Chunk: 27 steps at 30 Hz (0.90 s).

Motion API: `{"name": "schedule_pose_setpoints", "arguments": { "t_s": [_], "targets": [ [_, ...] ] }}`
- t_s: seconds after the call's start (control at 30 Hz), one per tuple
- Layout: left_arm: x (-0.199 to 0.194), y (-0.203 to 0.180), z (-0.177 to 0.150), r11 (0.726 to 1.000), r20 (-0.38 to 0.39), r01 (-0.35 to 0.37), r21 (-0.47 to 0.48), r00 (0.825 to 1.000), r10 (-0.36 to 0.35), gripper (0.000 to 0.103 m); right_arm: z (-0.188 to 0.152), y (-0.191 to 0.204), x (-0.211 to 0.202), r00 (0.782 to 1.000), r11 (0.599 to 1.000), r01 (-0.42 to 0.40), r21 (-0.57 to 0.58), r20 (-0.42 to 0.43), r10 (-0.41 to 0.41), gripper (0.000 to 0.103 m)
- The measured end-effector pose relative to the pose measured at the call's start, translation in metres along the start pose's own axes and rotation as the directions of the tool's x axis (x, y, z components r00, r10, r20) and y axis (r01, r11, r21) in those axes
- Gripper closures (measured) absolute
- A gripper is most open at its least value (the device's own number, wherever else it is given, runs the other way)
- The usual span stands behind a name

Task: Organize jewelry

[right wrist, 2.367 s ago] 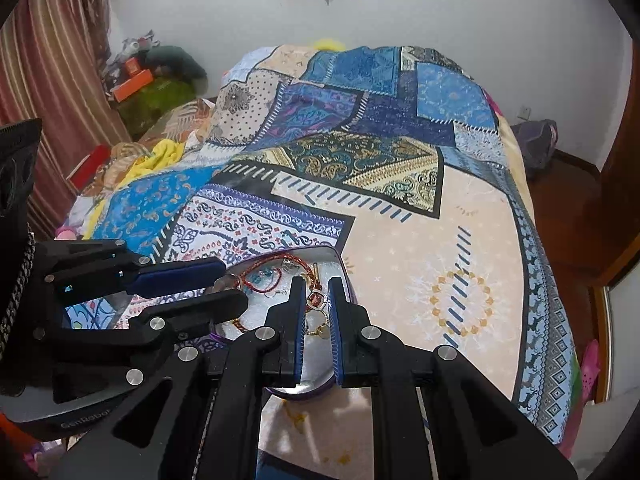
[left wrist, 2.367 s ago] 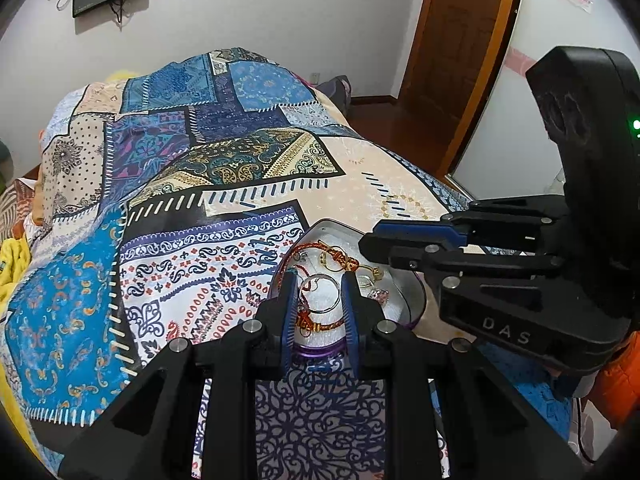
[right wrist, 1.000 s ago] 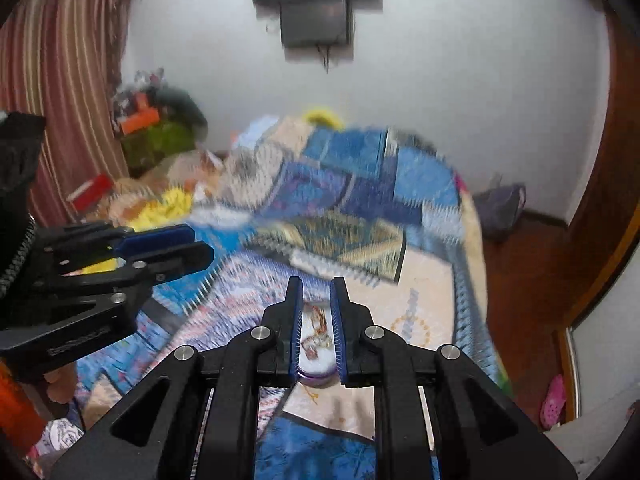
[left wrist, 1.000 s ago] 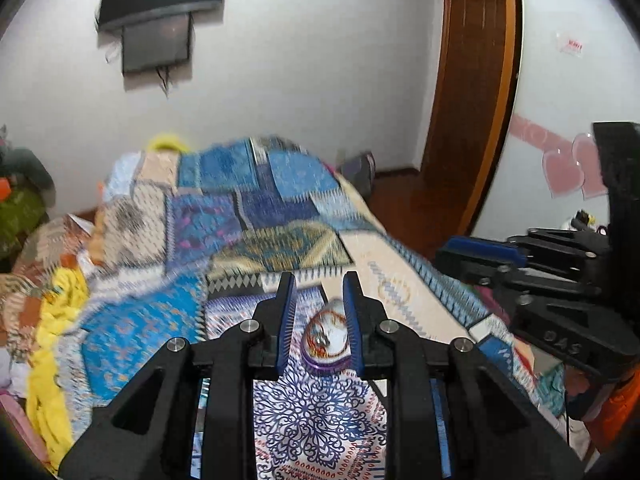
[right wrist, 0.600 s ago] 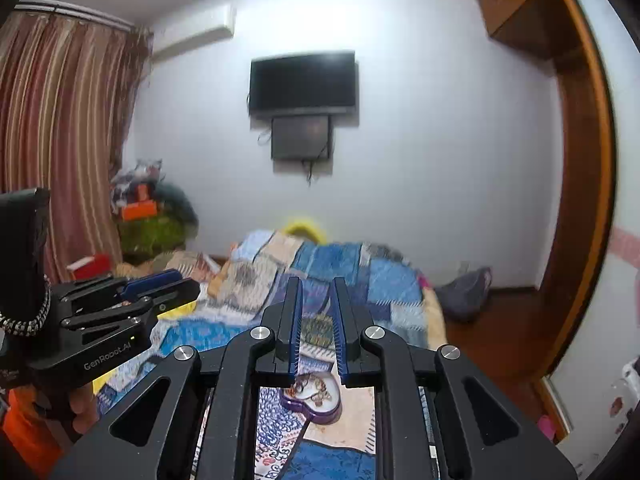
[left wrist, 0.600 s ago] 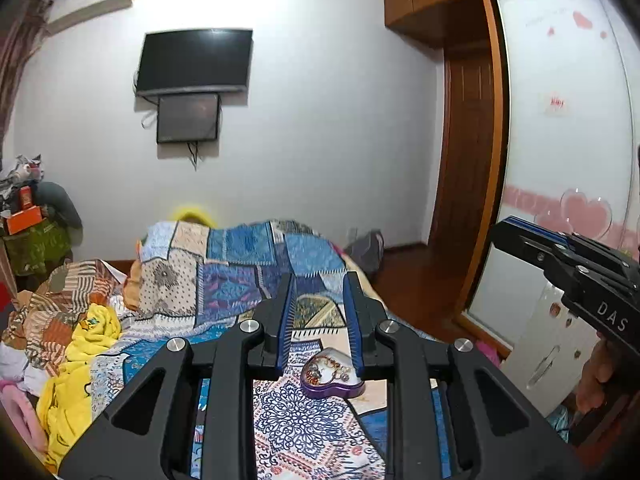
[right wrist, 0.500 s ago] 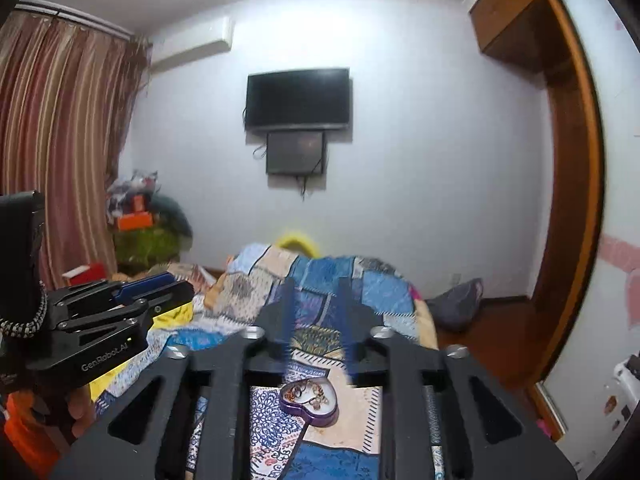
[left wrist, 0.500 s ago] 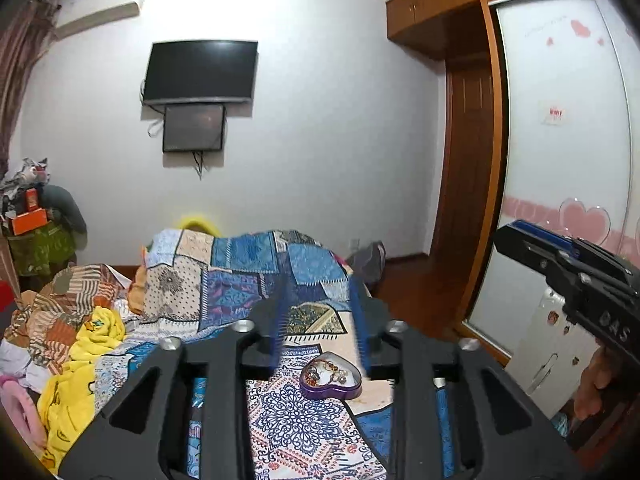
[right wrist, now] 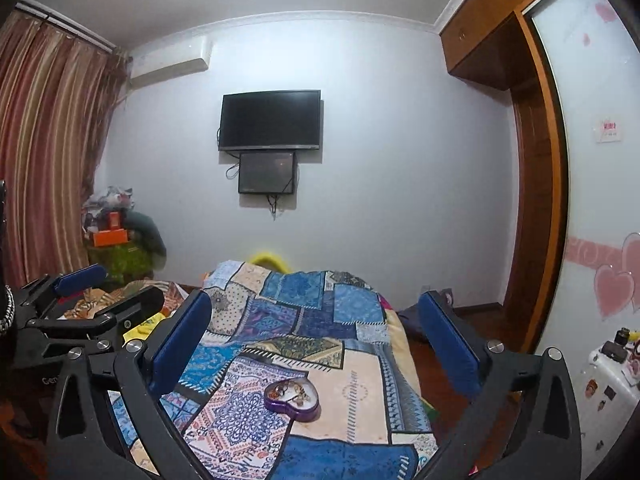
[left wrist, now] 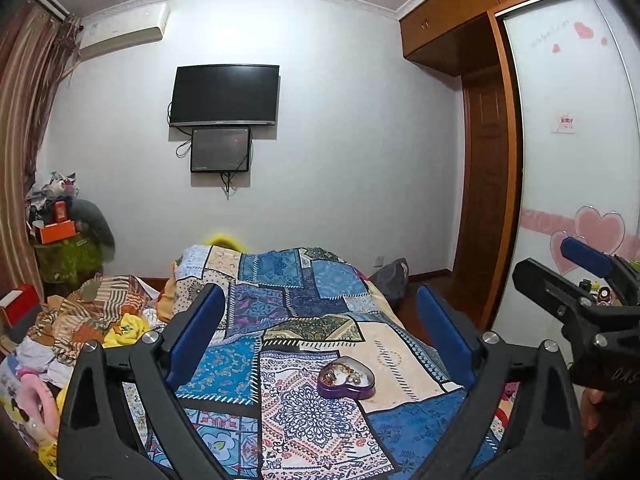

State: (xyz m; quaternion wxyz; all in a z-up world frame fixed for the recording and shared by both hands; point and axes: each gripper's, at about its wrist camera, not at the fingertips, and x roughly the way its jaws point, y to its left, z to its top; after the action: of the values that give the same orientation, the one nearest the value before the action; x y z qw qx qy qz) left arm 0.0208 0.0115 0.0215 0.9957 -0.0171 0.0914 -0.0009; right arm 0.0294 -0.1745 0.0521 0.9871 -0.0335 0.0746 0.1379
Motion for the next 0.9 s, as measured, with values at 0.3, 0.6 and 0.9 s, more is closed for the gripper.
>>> {"name": "schedule_pose_setpoints", "arguments": {
  "t_s": [0.3,0.6,0.9],
  "targets": [
    [-0.0056,-0.0026,-0.002,1.0,0.003,-0.008,-0.002,1.0,0.008,0.005,-0.0067,-0.0077,-0.0102,1.0,1.0,-0.007,0.011,-0.013,0.007,0.001],
    [-0.0026,-0.0019,-0.0015,1.0,-0.005,-0.006,-0.009,1.0,0.006,0.005,-0.01,-0.0077,-0.0097,0.999,1.0,-0.01,0.011,-0.035,0.01,0.001],
    [0.0017,-0.0001,-0.0014,1.0,-0.012,-0.013,-0.015,1.0,0.013,0.003,-0.007,-0.0097,-0.0085,0.999,1.0,-0.014,0.012,-0.052,0.015,0.001]
  ]
}}
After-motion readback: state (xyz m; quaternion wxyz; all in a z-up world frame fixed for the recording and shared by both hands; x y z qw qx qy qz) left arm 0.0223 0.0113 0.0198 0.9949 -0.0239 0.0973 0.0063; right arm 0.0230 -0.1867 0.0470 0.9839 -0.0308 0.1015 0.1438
